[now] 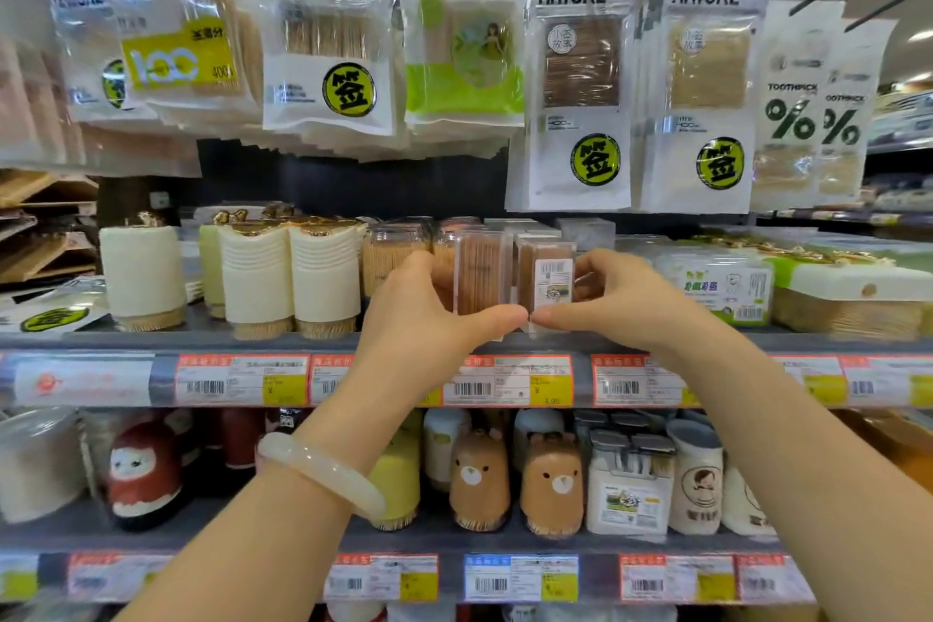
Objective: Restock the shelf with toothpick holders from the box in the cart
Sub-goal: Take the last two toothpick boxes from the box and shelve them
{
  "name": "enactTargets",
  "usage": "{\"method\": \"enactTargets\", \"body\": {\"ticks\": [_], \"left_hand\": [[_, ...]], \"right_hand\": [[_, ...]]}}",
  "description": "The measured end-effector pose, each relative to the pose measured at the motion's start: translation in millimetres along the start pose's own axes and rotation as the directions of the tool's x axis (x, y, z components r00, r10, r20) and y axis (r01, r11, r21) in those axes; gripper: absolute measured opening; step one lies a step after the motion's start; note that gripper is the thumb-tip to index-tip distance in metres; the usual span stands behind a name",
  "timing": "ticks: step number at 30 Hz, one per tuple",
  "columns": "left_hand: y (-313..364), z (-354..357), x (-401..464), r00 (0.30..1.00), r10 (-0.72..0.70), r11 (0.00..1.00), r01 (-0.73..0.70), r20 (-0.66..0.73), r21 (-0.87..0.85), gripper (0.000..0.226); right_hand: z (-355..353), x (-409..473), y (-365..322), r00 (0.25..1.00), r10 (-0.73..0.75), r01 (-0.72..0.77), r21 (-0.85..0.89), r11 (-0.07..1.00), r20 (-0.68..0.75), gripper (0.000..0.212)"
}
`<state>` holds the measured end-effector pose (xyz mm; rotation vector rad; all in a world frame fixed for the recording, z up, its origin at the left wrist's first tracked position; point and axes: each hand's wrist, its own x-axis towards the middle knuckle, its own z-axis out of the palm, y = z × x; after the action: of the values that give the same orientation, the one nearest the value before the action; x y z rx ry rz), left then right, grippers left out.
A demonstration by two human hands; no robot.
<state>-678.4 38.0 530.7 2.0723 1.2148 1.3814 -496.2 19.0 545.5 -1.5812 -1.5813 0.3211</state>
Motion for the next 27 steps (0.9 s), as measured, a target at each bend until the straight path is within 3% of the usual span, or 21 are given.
{"method": "enactTargets", "body": {"ticks": [3,6,9,11,13,16,19,21,23,27], "left_hand": [[-1,-1,-1,0.999,0.023,0.998,-0.022,0.025,-0.055,0.041],[0,-1,-3,0.997,0.065,0.995,-0.063,0.03,-0.073,0.038],[-1,-2,-3,0.995,0.099,0.993,-0.097,0.027,-0.064,0.038],[-3,-4,-2,0.994,0.099,0.994,-0.097,0.041,-0.058,0.04],[-5,-6,-1,0.992,0.099,0.993,-0.094,0.073,-0.071,0.042],[-5,-6,0,0.99,0.1,0.989,-0.088,0.1,-0.116,0.037],[-1,-1,4,0.988,0.108,0.985,-0.09,0.114,-0.149,0.032],[4,7,6,0.986,0.132,0.985,-0.118,0.104,-0.129,0.034],[11,17,7,0.988,0.145,0.988,-0.143,0.051,-0.057,0.032],[22,38,5,0.988,0.147,0.989,-0.146,-0.053,0.022,0.038]], "right_hand": [[0,1,-1,1.0,0.0,0.0,-0.034,0.999,0.0,0.037],[6,5,1,0.996,-0.005,-0.013,-0.202,0.979,-0.089,0.025],[12,7,2,0.987,-0.022,-0.03,-0.311,0.95,-0.162,0.034],[9,6,5,0.988,-0.024,-0.016,-0.251,0.968,-0.155,0.036],[4,2,7,0.983,-0.049,0.037,-0.074,0.997,-0.175,0.032],[-1,-8,8,0.937,-0.149,0.221,0.203,0.954,-0.316,0.014],[0,-16,7,0.937,-0.253,0.303,0.202,0.931,-0.239,0.008],[1,-20,4,0.946,-0.285,0.311,0.184,0.932,-0.157,0.026],[1,-19,1,0.946,-0.279,0.308,0.187,0.933,-0.165,0.034],[3,-11,2,0.951,-0.228,0.267,0.188,0.945,-0.208,0.028]]}}
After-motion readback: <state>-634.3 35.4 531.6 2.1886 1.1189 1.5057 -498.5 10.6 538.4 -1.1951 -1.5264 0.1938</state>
